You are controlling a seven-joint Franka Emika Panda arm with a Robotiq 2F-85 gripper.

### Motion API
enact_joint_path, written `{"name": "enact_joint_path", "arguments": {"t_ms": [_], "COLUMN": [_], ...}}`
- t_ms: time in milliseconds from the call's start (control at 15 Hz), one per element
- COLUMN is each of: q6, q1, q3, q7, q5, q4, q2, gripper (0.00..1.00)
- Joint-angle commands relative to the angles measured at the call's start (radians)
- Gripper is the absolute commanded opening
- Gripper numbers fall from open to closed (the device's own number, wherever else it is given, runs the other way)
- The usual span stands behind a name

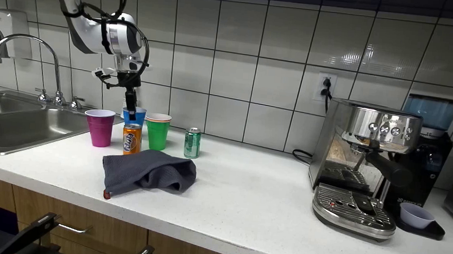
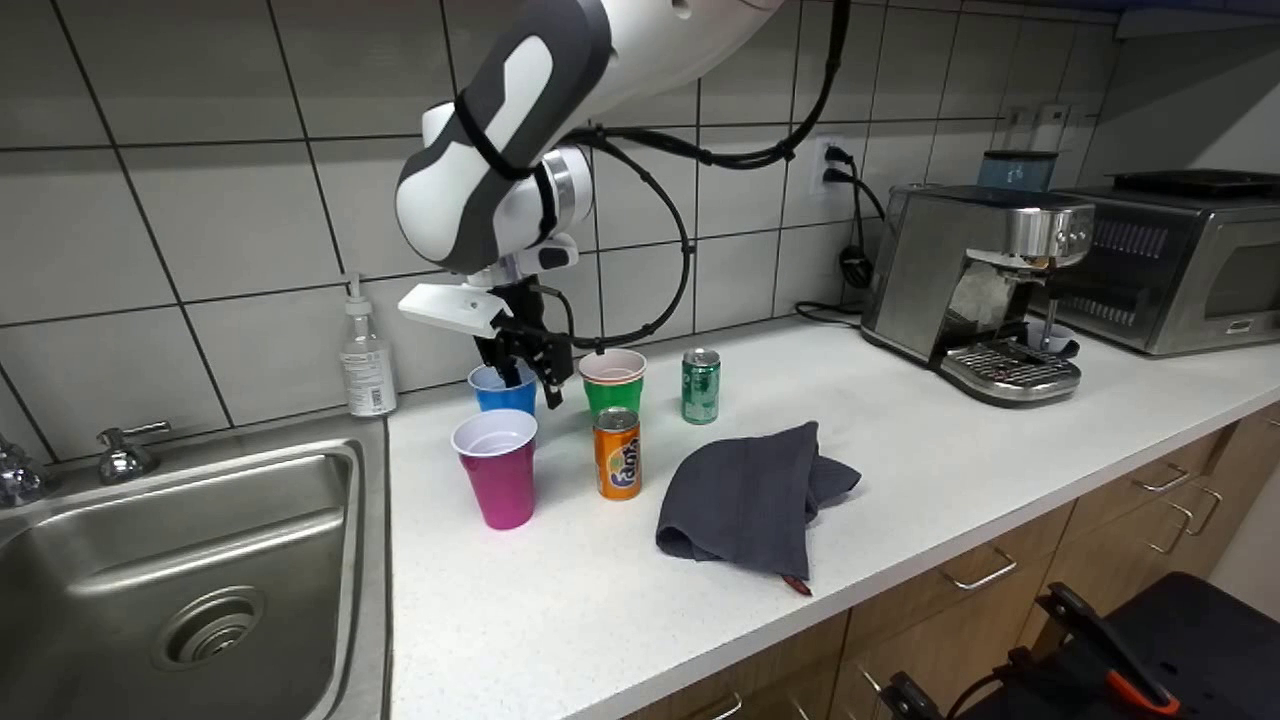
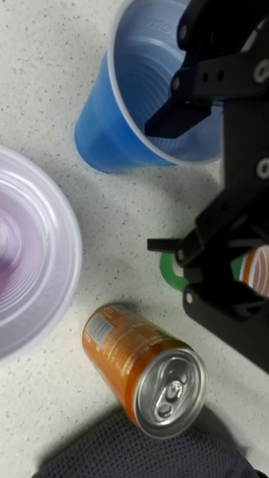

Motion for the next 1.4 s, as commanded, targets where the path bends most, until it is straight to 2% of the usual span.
{"name": "enact_joint_path", "arguments": {"t_ms": [0, 333, 400, 1000, 1333], "q6": [-0.041, -0.039, -0.04, -0.017, 0.013], "q1": [0.007, 0.008, 0.01, 0.017, 0.035], "q3": [-0.004, -0.004, -0.004, -0.004, -0.007], "q7": [0.01, 0.008, 0.009, -0.005, -0.03], "q5": [-0.006, -0.009, -0.01, -0.029, -0.093], "q4": [0.04, 0.036, 0.035, 0.017, -0.029], "q2": [0.013, 0.011, 0.009, -0.018, -0.063], "gripper": [0.4, 0.03, 0.0, 0.01, 0.01]}}
